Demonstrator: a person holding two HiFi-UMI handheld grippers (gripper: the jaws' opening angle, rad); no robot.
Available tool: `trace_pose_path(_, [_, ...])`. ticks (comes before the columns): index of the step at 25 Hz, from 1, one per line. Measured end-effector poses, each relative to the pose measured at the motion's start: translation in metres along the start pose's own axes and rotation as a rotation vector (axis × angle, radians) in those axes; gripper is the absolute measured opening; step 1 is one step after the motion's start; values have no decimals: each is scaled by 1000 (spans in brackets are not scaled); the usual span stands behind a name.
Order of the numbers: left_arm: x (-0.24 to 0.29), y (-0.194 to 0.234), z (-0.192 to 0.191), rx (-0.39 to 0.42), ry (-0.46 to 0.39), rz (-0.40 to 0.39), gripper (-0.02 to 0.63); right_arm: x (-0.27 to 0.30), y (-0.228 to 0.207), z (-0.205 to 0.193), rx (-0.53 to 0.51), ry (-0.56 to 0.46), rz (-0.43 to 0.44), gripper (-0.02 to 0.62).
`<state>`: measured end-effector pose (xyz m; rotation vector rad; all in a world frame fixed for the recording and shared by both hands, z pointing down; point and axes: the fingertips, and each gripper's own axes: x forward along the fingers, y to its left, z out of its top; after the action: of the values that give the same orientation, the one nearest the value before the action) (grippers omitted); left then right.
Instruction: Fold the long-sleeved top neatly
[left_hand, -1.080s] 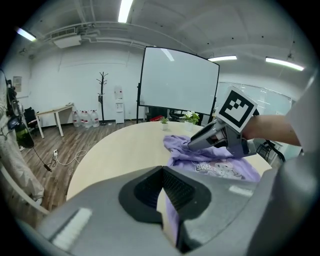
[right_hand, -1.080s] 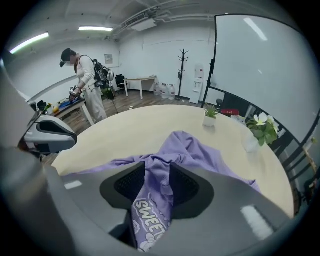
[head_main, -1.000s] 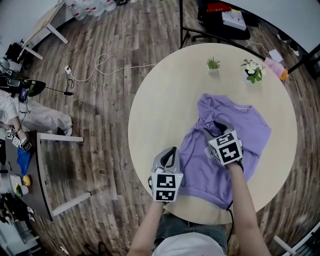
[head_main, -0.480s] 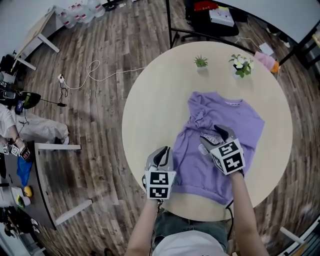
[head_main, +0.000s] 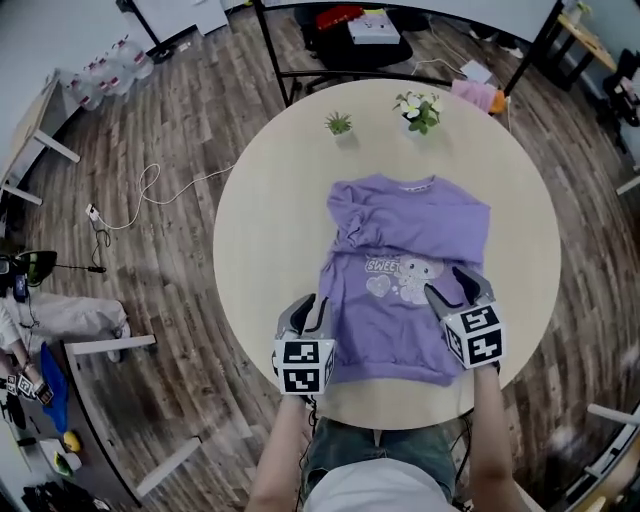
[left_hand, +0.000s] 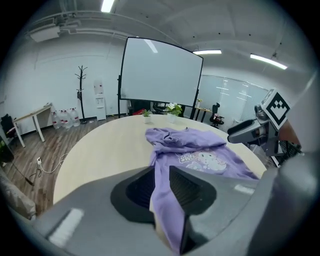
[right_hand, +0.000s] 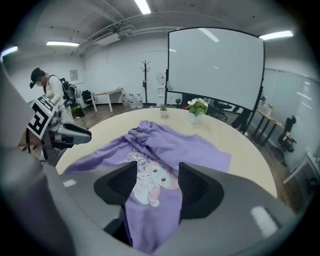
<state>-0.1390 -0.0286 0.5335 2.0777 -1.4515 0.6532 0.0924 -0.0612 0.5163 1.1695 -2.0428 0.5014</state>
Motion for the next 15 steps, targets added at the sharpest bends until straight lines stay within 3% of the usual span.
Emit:
trace_pose_path(7, [-10, -15, -16, 2, 30, -46, 147, -53, -13, -73, 196, 3, -76, 267])
trace_pose_path(15, [-31, -33, -54, -14, 73, -42, 179, -82, 10, -147, 276, 67, -89, 264])
